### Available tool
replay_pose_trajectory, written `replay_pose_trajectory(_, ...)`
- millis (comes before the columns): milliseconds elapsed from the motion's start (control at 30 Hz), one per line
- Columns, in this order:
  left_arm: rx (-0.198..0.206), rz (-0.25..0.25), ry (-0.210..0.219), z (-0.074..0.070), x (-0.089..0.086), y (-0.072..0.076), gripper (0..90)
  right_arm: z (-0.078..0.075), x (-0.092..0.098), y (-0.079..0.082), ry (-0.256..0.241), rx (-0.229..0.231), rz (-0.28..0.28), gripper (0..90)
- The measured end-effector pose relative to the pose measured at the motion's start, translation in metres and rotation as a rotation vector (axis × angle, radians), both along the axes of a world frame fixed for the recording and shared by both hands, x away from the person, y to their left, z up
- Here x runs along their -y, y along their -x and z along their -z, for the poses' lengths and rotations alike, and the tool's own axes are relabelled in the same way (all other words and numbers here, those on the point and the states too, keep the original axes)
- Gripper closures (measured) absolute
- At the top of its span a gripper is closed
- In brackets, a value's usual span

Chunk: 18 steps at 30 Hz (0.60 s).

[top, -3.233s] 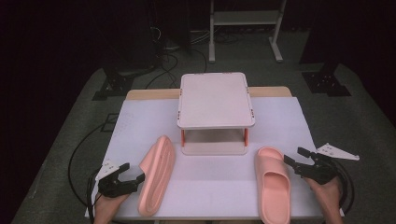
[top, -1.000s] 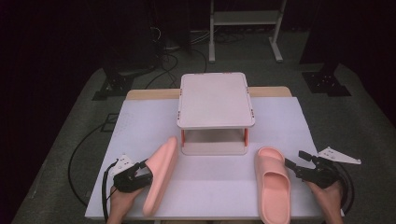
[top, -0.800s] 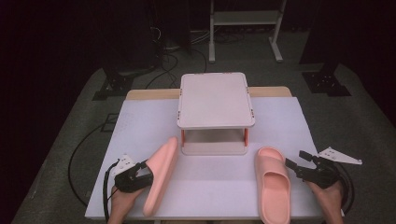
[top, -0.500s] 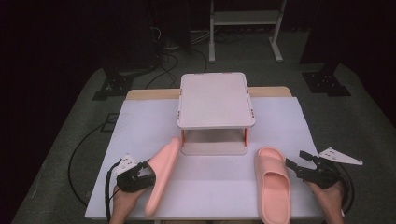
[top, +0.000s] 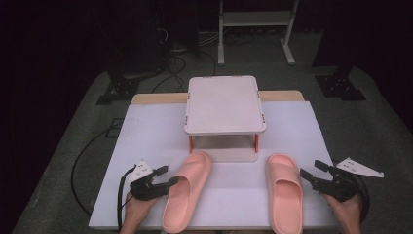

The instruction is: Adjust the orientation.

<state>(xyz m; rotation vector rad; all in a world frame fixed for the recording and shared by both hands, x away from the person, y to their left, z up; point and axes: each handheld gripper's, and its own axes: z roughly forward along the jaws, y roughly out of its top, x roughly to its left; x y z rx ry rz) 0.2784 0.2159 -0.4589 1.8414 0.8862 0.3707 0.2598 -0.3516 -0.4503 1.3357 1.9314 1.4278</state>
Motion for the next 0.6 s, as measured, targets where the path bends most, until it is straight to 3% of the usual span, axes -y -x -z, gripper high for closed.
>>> replay_pose_trajectory(600, 0.004, 0.021, -0.024, 0.001, 0.013, 0.002, 37.4, -0.001, -0.010, 0.027, -0.017, 0.017, -0.047, 22.0)
